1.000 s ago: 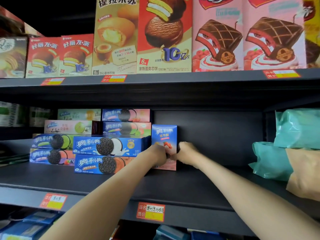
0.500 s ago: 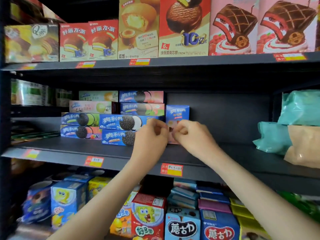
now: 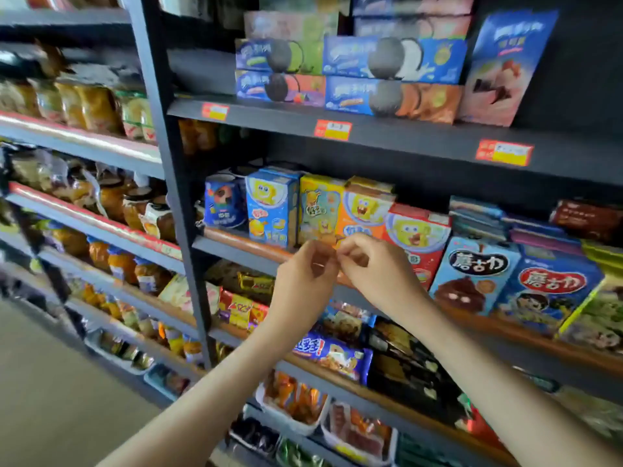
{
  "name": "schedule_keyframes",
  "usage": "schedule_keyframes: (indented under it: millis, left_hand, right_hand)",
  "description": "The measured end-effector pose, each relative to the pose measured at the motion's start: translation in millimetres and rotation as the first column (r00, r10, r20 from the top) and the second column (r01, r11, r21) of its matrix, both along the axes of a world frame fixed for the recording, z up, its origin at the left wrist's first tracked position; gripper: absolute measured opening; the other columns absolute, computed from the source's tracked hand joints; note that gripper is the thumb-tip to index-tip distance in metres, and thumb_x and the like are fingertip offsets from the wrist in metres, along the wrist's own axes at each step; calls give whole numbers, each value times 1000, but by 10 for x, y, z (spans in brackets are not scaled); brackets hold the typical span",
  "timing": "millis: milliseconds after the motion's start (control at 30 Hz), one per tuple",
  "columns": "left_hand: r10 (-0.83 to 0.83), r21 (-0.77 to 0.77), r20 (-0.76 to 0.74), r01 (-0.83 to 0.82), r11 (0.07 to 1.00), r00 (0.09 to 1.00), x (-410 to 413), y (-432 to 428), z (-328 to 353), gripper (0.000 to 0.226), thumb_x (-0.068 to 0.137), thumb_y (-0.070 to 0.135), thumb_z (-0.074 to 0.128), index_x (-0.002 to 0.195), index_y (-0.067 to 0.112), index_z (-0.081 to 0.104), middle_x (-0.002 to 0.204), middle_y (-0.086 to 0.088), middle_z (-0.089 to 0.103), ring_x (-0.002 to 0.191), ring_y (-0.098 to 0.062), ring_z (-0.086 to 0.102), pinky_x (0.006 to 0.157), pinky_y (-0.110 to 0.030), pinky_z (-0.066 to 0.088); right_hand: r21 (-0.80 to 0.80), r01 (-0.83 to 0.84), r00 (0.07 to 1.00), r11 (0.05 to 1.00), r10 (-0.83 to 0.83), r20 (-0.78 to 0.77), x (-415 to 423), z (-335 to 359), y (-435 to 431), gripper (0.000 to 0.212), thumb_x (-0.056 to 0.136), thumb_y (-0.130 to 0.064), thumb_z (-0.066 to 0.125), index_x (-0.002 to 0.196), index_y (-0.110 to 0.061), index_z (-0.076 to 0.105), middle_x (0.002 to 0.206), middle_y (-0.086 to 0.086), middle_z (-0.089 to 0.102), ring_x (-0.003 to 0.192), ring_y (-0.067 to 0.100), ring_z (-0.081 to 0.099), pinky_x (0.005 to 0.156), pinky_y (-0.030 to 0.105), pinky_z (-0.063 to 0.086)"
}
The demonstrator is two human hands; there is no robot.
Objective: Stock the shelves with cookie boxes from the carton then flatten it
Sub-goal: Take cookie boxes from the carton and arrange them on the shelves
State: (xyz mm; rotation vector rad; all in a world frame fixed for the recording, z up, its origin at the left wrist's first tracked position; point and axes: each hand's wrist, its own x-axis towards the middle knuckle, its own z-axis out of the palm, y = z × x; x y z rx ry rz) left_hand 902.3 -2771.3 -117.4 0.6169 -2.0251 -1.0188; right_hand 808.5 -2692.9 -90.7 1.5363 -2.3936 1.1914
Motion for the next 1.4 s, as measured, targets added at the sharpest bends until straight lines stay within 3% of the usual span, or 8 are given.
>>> schedule_keyframes:
  millis: [167,300,467,667,867,1000,1167,1400]
  left_hand:
    - [94,227,241,-150,962,966,334,-214,-1011,21,96,24,47,105,12,62,94,-6,69,91,-25,62,75,-33,44]
    - [156,320,443,-318,892,883,640,-370,-2055,19,95,24,47,101,12,61,92,-5,67,91,-25,61,65,-27,35]
    - [147,429,641,-510,746,753,1084,-342,-3583,19,94,22,46,99,10,60,101,-12,68,97,-30,60,78,-34,44]
    - [122,489,752,-672,556,648,1488,-182,-5369,23,97,25,43,100,9,59,96,-12,69,90,-30,64,75,-37,49]
    - [110,532,778,-742,408,619,1645,30,-7039,20,98,23,41,102,15,58,93,-2,66,81,-18,62,74,-34,51]
    - [108,545,779,-753,369,617,1592,101,-8016,17,99,22,41,108,18,55,97,2,62,81,-10,59,74,-28,52]
    - [59,530,794,-737,419,605,1472,-4,-9033,19,96,20,43,112,12,50,108,-7,56,96,-23,57,82,-37,50]
    - [-86,328,886,-486,810,455,1357,-330,-9928,56,94,20,49,145,13,28,148,-9,31,133,-27,34,107,-38,31]
  right_hand:
    - [180,-105,987,978,80,143,242,-1051,-412,13,87,-11,60,79,-21,60,68,-8,60,66,10,56,66,24,41]
    - [331,-214,963,919,141,231,469,-2136,-721,5,86,-9,62,86,-10,66,72,3,64,67,15,55,65,24,37]
    - [521,-327,929,789,168,329,757,-3777,-888,4,86,-11,62,87,-9,65,75,5,65,78,27,63,69,31,41]
    - [680,-401,897,614,113,427,1062,-5604,-880,9,87,-17,59,82,-25,58,75,-4,62,77,24,63,67,30,48]
    - [714,-500,813,490,-20,583,1358,-7313,-845,7,94,-16,54,98,-18,58,91,-5,59,77,2,53,53,2,37]
    - [749,-505,764,429,-182,619,1475,-8379,-848,19,95,-17,52,113,-19,53,107,-1,58,89,9,53,61,12,38]
    - [806,-437,775,399,-289,563,1408,-9354,-918,46,93,-10,55,136,-11,39,132,9,48,110,21,49,81,26,37]
    - [838,-357,852,413,-224,474,1268,-10075,-1040,77,91,-11,59,151,-10,11,156,13,16,142,29,21,115,42,26]
